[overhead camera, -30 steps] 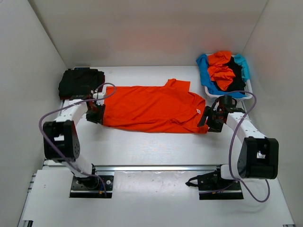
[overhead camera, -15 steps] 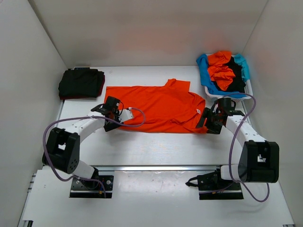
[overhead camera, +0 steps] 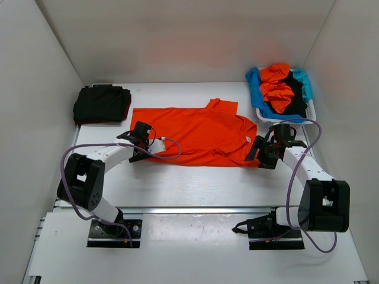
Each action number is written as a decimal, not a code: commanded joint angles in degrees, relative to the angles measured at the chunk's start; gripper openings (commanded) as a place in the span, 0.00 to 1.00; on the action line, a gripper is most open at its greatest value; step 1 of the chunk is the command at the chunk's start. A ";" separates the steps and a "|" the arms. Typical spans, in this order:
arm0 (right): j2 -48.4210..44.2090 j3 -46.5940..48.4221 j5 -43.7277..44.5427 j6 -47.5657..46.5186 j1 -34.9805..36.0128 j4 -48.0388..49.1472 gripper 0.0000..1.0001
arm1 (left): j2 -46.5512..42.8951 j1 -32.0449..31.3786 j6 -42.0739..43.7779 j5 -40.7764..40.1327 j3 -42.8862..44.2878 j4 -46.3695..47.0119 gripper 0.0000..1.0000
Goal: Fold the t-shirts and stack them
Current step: Fold the flattened tshirt in 1/3 of the way
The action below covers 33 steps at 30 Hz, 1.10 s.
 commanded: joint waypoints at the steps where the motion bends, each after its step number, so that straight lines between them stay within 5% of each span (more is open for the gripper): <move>1: -1.33 -0.13 -0.40 0.51 -0.33 1.42 0.65 | 0.04 -0.29 0.25 0.30 0.80 -0.26 0.56; 12: -1.33 0.13 -1.63 -0.36 -2.35 1.68 0.64 | 5.92 0.50 -2.12 -1.64 4.66 0.10 0.24; 22: 0.69 0.13 -1.81 -0.01 -1.29 2.74 0.64 | 16.82 7.17 -12.83 9.35 27.86 -15.36 0.21; 29: 1.75 1.71 -1.64 -0.80 -2.00 2.30 0.65 | 29.81 8.06 -20.39 10.14 39.80 -23.70 0.25; 33: 0.52 3.38 0.21 -1.59 -3.05 0.46 0.65 | 33.88 10.95 -28.21 13.82 47.45 -31.00 0.58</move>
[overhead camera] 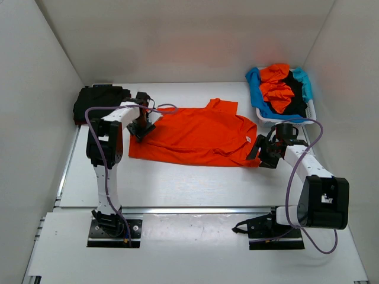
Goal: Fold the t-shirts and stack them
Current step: Fold the flattened tshirt in 1/3 of the way
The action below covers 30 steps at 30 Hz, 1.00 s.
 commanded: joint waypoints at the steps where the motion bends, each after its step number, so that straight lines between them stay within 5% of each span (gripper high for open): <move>1: -1.21 3.18 1.69 -1.48 -1.33 0.06 0.65 | -0.46 3.41 -8.77 6.33 5.61 -8.39 0.72; 3: -1.74 3.10 1.79 -1.48 -2.29 -0.37 0.65 | -1.59 5.52 -12.02 8.08 6.92 -9.79 0.98; 6: -1.48 3.10 1.96 -1.22 -2.65 -0.81 0.66 | -3.97 11.05 -19.74 15.20 7.82 -8.93 0.99; 15: -2.26 2.05 6.27 -1.05 1.13 -2.93 0.75 | -15.84 14.68 -27.06 28.83 -9.13 -2.16 0.99; 19: -1.92 0.55 4.96 -0.78 -0.18 -0.38 0.80 | -14.18 14.15 -29.34 27.70 -15.55 -0.84 0.99; 26: 6.25 1.95 4.68 -1.31 1.66 1.29 0.79 | -6.27 14.85 -31.98 28.14 -12.14 -1.80 0.98; 29: 8.62 2.48 5.21 -0.61 2.27 2.43 0.71 | -5.39 13.71 -31.98 27.52 -12.92 -0.58 0.90; 30: 9.33 2.31 4.61 -0.34 2.19 2.70 0.62 | -5.21 13.88 -32.07 27.78 -13.10 -0.49 0.75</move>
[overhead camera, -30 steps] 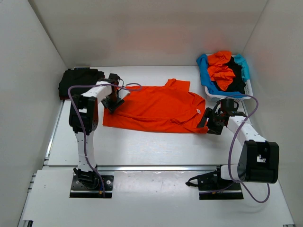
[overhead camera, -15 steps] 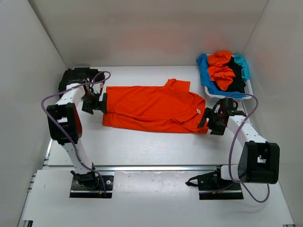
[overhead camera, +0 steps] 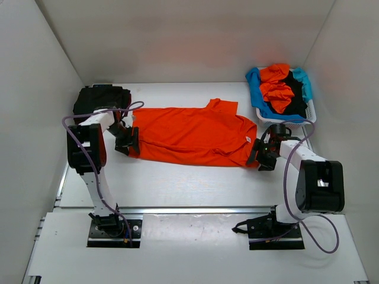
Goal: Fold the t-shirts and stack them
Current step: Fold the flattened tshirt in 1/3 of the way
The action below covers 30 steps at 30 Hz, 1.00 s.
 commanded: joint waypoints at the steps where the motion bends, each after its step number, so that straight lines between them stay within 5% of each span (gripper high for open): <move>1: 1.59 1.28 -0.71 0.62 0.20 2.70 0.57 | 3.57 -0.80 -0.53 1.86 -1.04 3.97 0.60; 2: 2.64 1.02 -0.89 0.71 -0.06 3.14 0.45 | 4.02 -1.07 -0.27 1.52 -0.78 3.71 0.53; 4: 3.18 1.45 -1.85 0.97 -0.24 2.79 0.19 | 4.72 -0.72 -0.09 1.60 -0.77 3.10 0.18; 5: 3.53 1.37 -1.60 0.88 -0.76 2.44 0.04 | 4.81 -1.24 0.08 1.52 -1.04 3.10 0.08; 8: 3.01 0.06 -4.92 0.97 -1.91 2.44 0.00 | 2.98 -0.63 1.22 -0.14 -3.40 2.22 0.00; 20: -19.47 -7.68 -0.81 6.67 -2.80 -14.86 0.00 | -12.13 1.92 8.78 -10.43 -15.17 -10.87 0.00; 25: -26.52 -10.49 -0.71 10.64 -2.44 -20.92 0.00 | -16.80 1.04 10.19 -15.35 -20.54 -12.90 0.16; 27: -31.07 -12.07 -1.59 10.73 -4.45 -22.43 0.44 | -18.38 1.22 10.80 -16.50 -22.74 -12.73 0.32; 30: -35.74 -12.08 -1.42 10.90 -5.96 -24.63 0.74 | -20.40 1.21 10.63 -17.82 -24.67 -13.25 0.60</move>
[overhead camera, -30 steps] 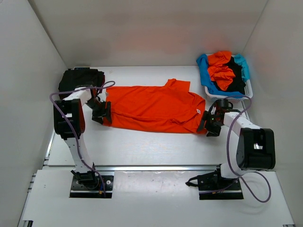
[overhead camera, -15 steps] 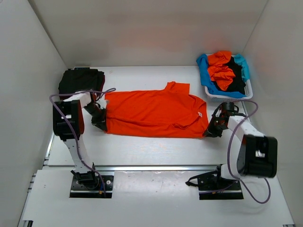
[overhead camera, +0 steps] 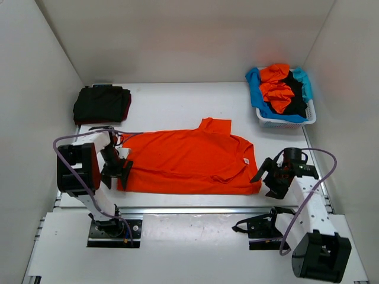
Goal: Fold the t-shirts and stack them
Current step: Fold the flattened tshirt in 1/3 of the way
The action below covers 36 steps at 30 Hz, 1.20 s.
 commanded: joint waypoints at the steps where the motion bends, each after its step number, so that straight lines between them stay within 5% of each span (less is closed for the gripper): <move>1: -4.97 2.08 1.33 1.46 -1.36 -3.60 0.82 | -4.67 -0.20 0.66 -4.09 -1.84 -1.10 0.83; 2: -4.99 3.92 1.34 1.20 -0.84 -4.13 0.88 | -5.03 0.31 0.14 -5.32 -1.93 -0.75 0.98; 3: -4.99 5.07 2.82 1.81 1.16 -4.05 0.99 | -6.68 0.67 -0.21 -6.29 -1.93 -0.66 0.98; 8: 2.29 13.50 9.84 2.61 16.80 -2.54 1.00 | -14.08 -0.55 -3.11 -19.98 0.97 3.72 0.99; 12: 12.13 17.47 14.87 -1.60 28.05 -4.66 0.97 | -17.51 -2.31 -2.51 -21.78 7.45 6.37 0.99; 13: 13.63 18.52 17.14 -3.27 29.64 -4.40 0.90 | -17.69 -3.10 -2.24 -20.55 9.48 6.72 0.98; 15: 15.75 18.71 16.20 -6.43 28.79 -3.87 0.48 | -17.69 -7.65 -0.66 -15.72 11.86 6.46 0.99; 16: 16.63 18.01 16.45 -6.53 27.13 -2.65 0.01 | -17.25 -9.50 -0.14 -15.18 12.83 6.11 0.99; 22: 21.02 17.65 12.59 -11.28 30.18 2.63 0.00 | -11.63 -21.82 -0.74 -3.15 8.63 8.56 0.98; 28: 27.35 18.00 10.39 -10.93 32.73 6.84 0.00 | -6.52 -24.20 -3.55 6.44 3.26 12.86 0.91; 36: 32.71 20.02 9.43 -10.58 33.61 11.33 0.00 | -5.73 -24.73 -7.33 -3.29 -2.80 18.23 0.94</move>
